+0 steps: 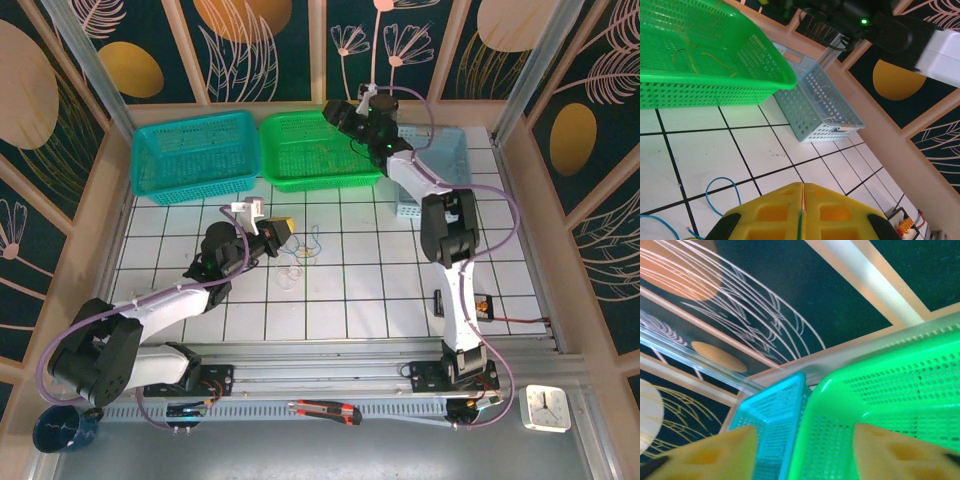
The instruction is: Untangle the cables
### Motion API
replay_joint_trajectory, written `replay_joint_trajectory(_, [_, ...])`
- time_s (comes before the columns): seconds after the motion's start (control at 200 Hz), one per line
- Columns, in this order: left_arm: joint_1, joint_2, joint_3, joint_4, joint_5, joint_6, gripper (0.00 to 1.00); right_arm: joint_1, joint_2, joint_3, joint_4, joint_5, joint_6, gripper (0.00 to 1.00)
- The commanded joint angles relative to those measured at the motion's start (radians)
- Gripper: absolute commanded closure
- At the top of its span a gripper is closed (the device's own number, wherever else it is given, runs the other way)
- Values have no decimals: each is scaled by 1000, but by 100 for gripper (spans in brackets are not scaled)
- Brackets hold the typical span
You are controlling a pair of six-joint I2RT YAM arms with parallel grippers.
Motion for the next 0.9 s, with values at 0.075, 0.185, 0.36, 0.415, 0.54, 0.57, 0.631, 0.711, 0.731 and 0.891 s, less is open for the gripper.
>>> replay_joint_trajectory(0.075, [-5,-16,13,33,1,-51,100,-10,19,81,-129,-32,-54,32])
replay_joint_trajectory(0.185, [-5,-19,27,30,0,-67,100,-8,-113,-98,-29,-56,-37,34])
replay_joint_trajectory(0.36, [-4,2,58,66,14,-143,100,2,-383,-426,127,-99,-11,36])
replay_joint_trajectory(0.415, [-5,13,62,95,19,-192,100,8,-472,-534,166,-103,-6,37])
replay_joint_trajectory(0.54, [-4,40,65,200,30,-314,100,19,-659,-784,248,-105,24,40])
replay_joint_trajectory(0.57, [-4,46,65,223,30,-340,100,23,-705,-840,264,-107,35,40])
replay_joint_trajectory(0.631, [-5,61,66,276,31,-393,100,40,-780,-940,291,-109,49,42])
replay_joint_trajectory(0.711, [-5,75,71,343,24,-463,100,75,-861,-1054,310,-100,60,46])
replay_joint_trajectory(0.731, [-4,78,72,357,20,-478,100,87,-878,-1077,316,-98,64,48])
replay_joint_trajectory(0.891, [-6,82,96,406,-3,-546,100,177,-968,-1196,373,-85,87,54])
